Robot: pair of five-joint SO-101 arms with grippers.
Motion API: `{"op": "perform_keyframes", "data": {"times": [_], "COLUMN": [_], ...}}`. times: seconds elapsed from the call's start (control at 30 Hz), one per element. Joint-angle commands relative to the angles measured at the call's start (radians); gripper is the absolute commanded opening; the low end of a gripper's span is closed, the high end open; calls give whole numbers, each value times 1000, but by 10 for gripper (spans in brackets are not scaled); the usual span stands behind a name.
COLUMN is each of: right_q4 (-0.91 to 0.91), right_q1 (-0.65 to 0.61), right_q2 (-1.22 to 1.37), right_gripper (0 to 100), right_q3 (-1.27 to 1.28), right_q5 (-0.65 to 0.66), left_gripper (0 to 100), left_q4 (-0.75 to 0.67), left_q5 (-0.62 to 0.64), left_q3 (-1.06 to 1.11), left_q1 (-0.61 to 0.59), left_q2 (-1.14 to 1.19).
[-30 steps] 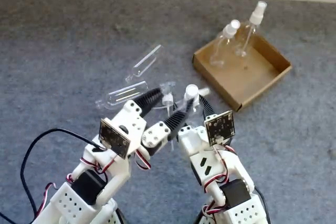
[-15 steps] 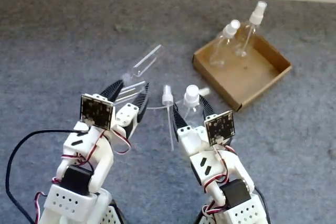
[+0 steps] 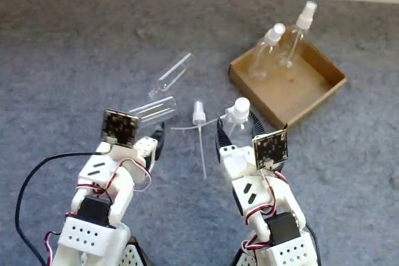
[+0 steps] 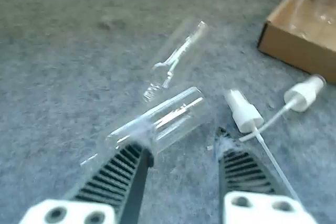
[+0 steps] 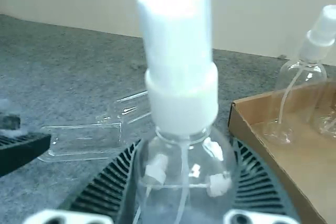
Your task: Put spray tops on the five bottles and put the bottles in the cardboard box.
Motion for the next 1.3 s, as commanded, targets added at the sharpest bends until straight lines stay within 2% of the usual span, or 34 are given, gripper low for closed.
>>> {"op": "perform_keyframes", "data": {"times": [0.0, 0.1, 0.27, 0.33, 0.53, 0.73, 1.03, 1.27], "right_q4": [-1, -1, -1, -1, -5, -211, -217, -228], "right_q1": [12, 8, 38, 84, 259, 414, 426, 426], "right_q2": [-13, -13, -15, -15, -12, -5, 24, 354], "right_gripper": [170, 173, 173, 173, 173, 172, 172, 172], "right_q3": [171, 171, 154, 116, -41, -82, -153, -344], "right_q5": [-6, -5, -5, -5, -9, -5, -3, -3], "left_gripper": [82, 0, 38, 38, 38, 38, 38, 38], "left_q4": [-64, -101, -206, -249, -252, -252, -252, -252], "left_q5": [-5, -9, -9, -9, -9, -9, -9, -9], "left_q3": [21, 50, 134, 151, 153, 153, 153, 153], "left_q1": [21, 19, 21, 21, 19, 25, 25, 27], "left_q2": [-13, -13, -13, -13, -13, -13, -13, -13]}}
